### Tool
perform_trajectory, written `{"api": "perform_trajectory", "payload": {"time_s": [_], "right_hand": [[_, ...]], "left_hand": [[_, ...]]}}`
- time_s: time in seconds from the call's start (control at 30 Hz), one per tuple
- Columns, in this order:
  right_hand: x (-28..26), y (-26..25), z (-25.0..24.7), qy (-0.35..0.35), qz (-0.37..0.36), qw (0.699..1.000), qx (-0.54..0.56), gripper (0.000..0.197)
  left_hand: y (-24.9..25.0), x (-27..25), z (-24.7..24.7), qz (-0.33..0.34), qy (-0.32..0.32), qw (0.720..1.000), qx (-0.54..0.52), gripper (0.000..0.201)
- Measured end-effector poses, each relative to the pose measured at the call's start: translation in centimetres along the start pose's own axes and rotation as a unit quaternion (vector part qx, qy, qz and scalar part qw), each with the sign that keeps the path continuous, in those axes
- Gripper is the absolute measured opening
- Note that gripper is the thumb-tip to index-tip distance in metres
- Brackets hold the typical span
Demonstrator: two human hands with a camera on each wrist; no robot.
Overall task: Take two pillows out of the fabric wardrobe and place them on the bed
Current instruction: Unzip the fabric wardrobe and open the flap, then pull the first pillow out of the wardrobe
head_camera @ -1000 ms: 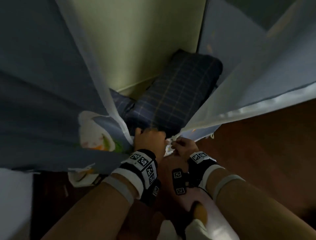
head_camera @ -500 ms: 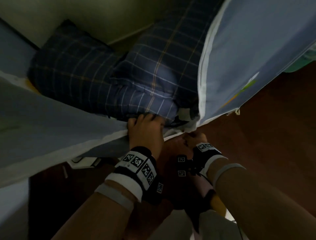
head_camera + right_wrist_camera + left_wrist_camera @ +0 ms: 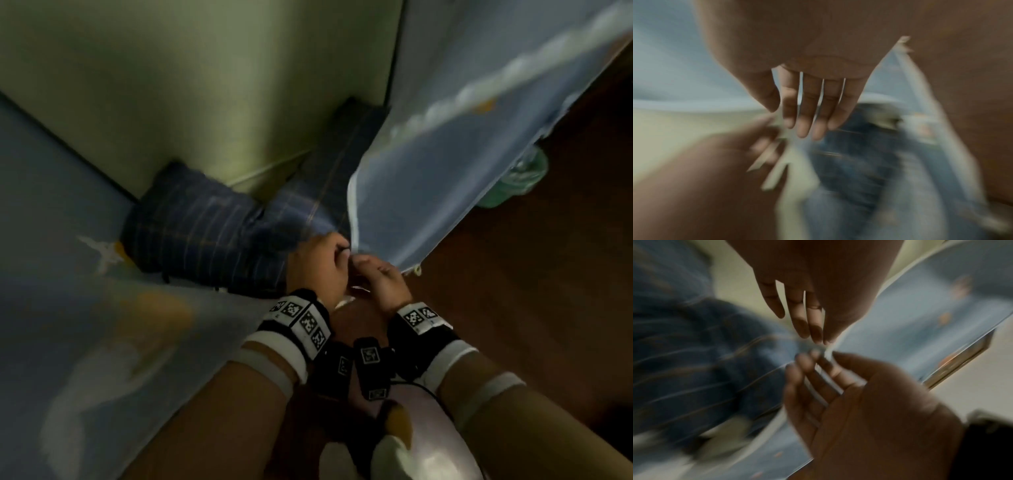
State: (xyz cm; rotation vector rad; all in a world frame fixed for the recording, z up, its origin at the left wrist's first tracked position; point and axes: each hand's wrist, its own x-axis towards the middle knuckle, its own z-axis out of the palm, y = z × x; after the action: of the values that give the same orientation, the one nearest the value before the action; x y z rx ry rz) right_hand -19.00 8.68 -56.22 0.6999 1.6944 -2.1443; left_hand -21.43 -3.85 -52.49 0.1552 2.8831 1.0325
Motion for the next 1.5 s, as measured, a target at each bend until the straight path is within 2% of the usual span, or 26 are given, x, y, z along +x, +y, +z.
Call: {"api": "perform_trajectory", "payload": {"time_s": [0.17, 0.23, 0.3, 0.37, 0.47, 0.6, 0.67, 0.77, 0.83, 0.93, 1.03, 1.1, 1.2, 1.3, 1.33, 1.37, 1.43, 1.5], "right_hand": [[-3.6, -13.3, 0.3, -0.032, -0.117, 0.992, -0.028, 0.031], [-4.4, -16.7, 0.5, -0.058, -0.143, 0.986, -0.058, 0.035], [-4.5, -18.9, 0.1, -0.061, -0.149, 0.985, -0.064, 0.051], [-4.0, -20.1, -1.3, -0.017, -0.157, 0.985, -0.064, 0.069], [-2.3, -20.8, -5.5, 0.078, -0.143, 0.985, -0.055, 0.082], [0.0, -19.9, -11.0, 0.21, -0.073, 0.97, -0.094, 0.077], [1.0, -18.8, -12.1, 0.237, -0.04, 0.964, -0.117, 0.078], [2.9, -17.0, -11.9, 0.25, -0.023, 0.959, -0.132, 0.069], [4.2, -15.9, -11.2, 0.23, -0.004, 0.964, -0.132, 0.065], [5.6, -14.3, -9.1, 0.208, 0.049, 0.97, -0.116, 0.071], [7.4, -11.6, -7.2, 0.195, 0.087, 0.969, -0.123, 0.064], [8.4, -9.6, -5.7, 0.185, 0.099, 0.97, -0.121, 0.059], [9.9, -7.2, -3.5, 0.201, 0.131, 0.967, -0.086, 0.064], [11.2, -5.7, -1.7, 0.219, 0.164, 0.961, -0.048, 0.067], [11.4, -5.8, -1.1, 0.222, 0.171, 0.959, -0.042, 0.071], [12.0, -5.2, -0.9, 0.226, 0.173, 0.958, -0.045, 0.089], [13.1, -4.2, -0.4, 0.244, 0.168, 0.953, -0.064, 0.132], [13.7, -3.6, -0.2, 0.257, 0.156, 0.951, -0.076, 0.145]], "left_hand": [[7.1, 4.2, -7.2, 0.037, 0.042, 0.996, -0.07, 0.014], [9.0, 5.7, -9.0, 0.045, 0.056, 0.993, -0.091, 0.018], [10.2, 7.1, -10.1, 0.047, 0.051, 0.993, -0.097, 0.023], [10.7, 8.4, -10.3, 0.046, 0.026, 0.995, -0.079, 0.025], [10.5, 10.2, -9.6, 0.05, -0.011, 0.998, -0.047, 0.023], [9.2, 12.3, -7.4, 0.027, -0.057, 0.998, -0.021, 0.017], [8.1, 13.2, -6.3, 0.005, -0.086, 0.996, -0.004, 0.015], [6.0, 14.6, -5.0, -0.024, -0.105, 0.994, 0.002, 0.016], [4.4, 15.5, -4.2, -0.047, -0.112, 0.993, 0.007, 0.022], [2.0, 17.1, -3.6, -0.09, -0.129, 0.987, 0.024, 0.034], [-1.2, 19.3, -3.1, -0.128, -0.143, 0.981, 0.029, 0.057], [-3.3, 20.9, -2.7, -0.156, -0.163, 0.974, 0.021, 0.08], [-6.0, 23.0, -2.3, -0.215, -0.206, 0.954, 0.025, 0.116], [-8.5, 24.8, -1.5, -0.259, -0.233, 0.937, 0.002, 0.143], [-9.3, 25.3, -1.2, -0.276, -0.235, 0.932, -0.018, 0.15], [-10.2, 25.6, -0.8, -0.289, -0.241, 0.926, -0.04, 0.154], [-11.2, 25.7, -0.3, -0.305, -0.248, 0.915, -0.085, 0.147], [-11.4, 25.5, 0.0, -0.279, -0.24, 0.92, -0.137, 0.134]]}}
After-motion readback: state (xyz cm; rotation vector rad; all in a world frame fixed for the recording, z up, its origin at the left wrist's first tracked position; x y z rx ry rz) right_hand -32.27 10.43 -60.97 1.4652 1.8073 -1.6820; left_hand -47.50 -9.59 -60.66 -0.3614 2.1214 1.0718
